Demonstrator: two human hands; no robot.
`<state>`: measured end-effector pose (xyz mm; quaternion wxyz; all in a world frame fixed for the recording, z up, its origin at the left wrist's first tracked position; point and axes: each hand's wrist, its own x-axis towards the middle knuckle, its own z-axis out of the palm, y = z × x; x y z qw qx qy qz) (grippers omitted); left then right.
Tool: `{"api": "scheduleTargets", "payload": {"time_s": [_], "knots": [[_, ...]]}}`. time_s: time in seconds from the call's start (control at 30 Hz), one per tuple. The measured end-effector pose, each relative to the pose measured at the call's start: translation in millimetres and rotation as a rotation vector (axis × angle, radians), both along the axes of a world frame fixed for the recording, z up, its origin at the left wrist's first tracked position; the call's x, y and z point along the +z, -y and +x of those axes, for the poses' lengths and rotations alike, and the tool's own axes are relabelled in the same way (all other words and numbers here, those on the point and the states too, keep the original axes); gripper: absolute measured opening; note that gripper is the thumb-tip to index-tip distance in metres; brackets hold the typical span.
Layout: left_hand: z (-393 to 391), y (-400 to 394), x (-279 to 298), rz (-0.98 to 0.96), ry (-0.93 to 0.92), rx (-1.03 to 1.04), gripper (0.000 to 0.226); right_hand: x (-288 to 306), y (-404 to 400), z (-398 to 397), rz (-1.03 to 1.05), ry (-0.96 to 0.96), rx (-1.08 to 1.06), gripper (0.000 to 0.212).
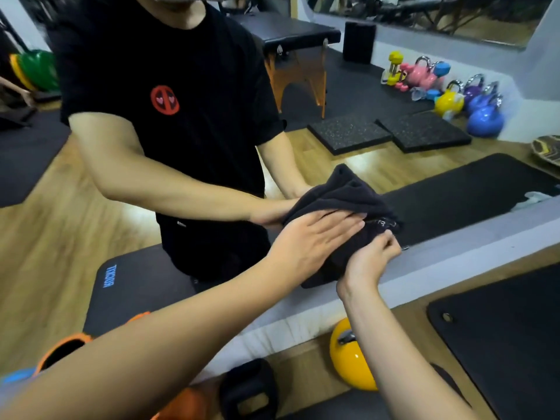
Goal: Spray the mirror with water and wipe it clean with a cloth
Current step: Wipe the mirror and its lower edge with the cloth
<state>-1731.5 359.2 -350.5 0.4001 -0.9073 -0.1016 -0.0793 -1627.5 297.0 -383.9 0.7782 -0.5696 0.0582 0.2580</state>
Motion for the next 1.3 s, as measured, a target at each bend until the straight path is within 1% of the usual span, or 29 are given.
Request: {"api": "scheduleTargets", "payload": {"time_s": [0.13,0.23,0.33,0.37,0.4,0.47,0.5,0.53,0.6,0.7,0.83,0.97,1.03,1.1,1.17,1.27,1.3], "knots": [[-97.3,-7.7,-1.6,0.008,0.071,-0.011,0.062,-9.5,0.0,-93.4,-0.014,0.067,0.054,0.034],[-181.3,-11.6,0.4,0.029,0.085,0.035,0.063,-15.1,1.4,-174.2,0.011,0.092,0.148,0.034],[-264.6,-13.3,1.8,0.000,0.094,0.069,0.062,-18.3,4.8,-253.1,0.009,0.047,0.271,0.028],[-290.4,-14.2,3.7,0.009,0.089,0.086,0.063,-16.2,6.3,-275.4,0.025,0.034,0.315,0.030],[-309.7,-15.4,6.1,0.011,0.085,0.090,0.064,-14.9,8.1,-292.2,0.043,0.029,0.357,0.037],[-333.1,-15.6,13.2,-0.006,0.076,0.077,0.067,-14.0,10.5,-315.1,0.078,0.041,0.429,0.065],[-335.7,-15.0,15.6,-0.013,0.077,0.066,0.069,-13.9,11.6,-319.6,0.083,0.057,0.452,0.075],[-334.6,-14.8,16.6,-0.020,0.085,0.056,0.071,-12.9,11.8,-319.9,0.082,0.071,0.457,0.077],[-321.2,-14.1,17.2,-0.041,0.102,0.045,0.076,-11.4,10.8,-306.3,0.058,0.077,0.422,0.065],[-282.7,-15.0,15.8,-0.055,0.106,0.029,0.080,-13.4,5.2,-260.9,0.011,0.065,0.324,0.052],[-200.0,-13.0,15.3,-0.050,0.135,-0.026,0.062,-6.9,-7.3,-177.3,-0.040,0.142,0.105,0.034],[-102.8,-7.4,14.3,-0.048,0.134,-0.077,0.059,5.1,-10.9,-87.4,-0.082,0.233,-0.089,0.034],[-61.3,-0.2,20.8,-0.039,0.069,-0.074,0.062,12.3,-5.6,-50.3,-0.134,0.274,-0.156,0.026],[-34.1,5.5,23.1,-0.051,-0.036,0.012,0.061,14.1,-3.9,-22.2,-0.153,0.309,-0.216,0.024],[-22.9,9.1,24.3,-0.050,-0.051,0.060,0.063,11.8,-4.7,-14.9,-0.156,0.323,-0.226,0.025],[-32.5,9.1,23.6,0.010,-0.094,0.085,0.064,3.8,-7.9,-37.4,-0.136,0.329,-0.201,0.033],[-41.2,7.9,22.5,0.024,-0.077,0.074,0.062,0.1,-9.0,-48.6,-0.134,0.344,-0.198,0.033]]}}
